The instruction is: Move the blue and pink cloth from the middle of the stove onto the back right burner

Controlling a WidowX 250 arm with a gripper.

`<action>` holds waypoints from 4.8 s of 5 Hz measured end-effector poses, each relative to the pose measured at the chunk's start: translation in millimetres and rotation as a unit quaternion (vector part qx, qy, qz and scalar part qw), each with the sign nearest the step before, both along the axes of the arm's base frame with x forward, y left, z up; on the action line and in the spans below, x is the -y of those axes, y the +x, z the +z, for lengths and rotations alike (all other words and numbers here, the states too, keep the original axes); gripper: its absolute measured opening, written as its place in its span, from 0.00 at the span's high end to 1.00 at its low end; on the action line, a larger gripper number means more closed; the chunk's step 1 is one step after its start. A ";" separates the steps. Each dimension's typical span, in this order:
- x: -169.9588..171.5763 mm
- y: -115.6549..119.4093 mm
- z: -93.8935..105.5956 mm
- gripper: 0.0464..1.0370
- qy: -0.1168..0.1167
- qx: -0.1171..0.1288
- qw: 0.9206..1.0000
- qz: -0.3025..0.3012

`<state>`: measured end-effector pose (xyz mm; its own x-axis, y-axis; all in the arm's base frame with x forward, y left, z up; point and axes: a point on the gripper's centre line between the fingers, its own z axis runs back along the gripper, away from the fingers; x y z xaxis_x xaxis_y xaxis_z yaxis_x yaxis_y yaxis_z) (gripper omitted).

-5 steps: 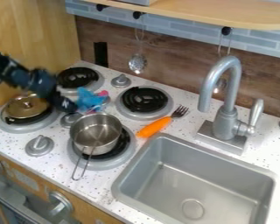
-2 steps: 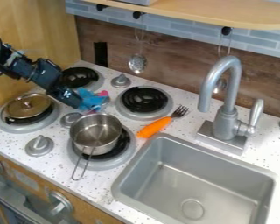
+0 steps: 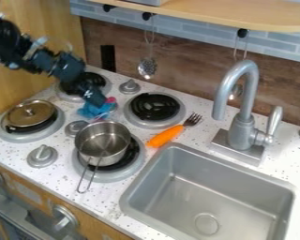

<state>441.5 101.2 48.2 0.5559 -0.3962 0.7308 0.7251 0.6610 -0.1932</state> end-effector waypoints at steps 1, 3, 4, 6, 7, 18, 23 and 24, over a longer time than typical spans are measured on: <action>22.0 3.1 17.0 0.04 0.053 0.053 0.996 -0.052; 35.2 6.2 4.7 0.04 0.175 0.051 0.974 -0.134; 20.0 7.4 2.6 0.04 0.230 0.050 0.964 -0.120; -10.8 18.2 5.4 0.04 0.297 0.078 0.948 -0.080; -16.9 24.0 -2.6 0.04 0.311 0.087 0.942 -0.092; 14.5 19.6 0.4 0.66 0.222 0.097 0.960 -0.140; 111.4 51.3 -19.1 0.66 0.140 0.187 0.921 -0.311; 110.8 57.0 -18.2 0.66 0.139 0.191 0.921 -0.310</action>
<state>498.5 -9.6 30.0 -0.1173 -0.7524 0.6482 0.9598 0.0817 0.2686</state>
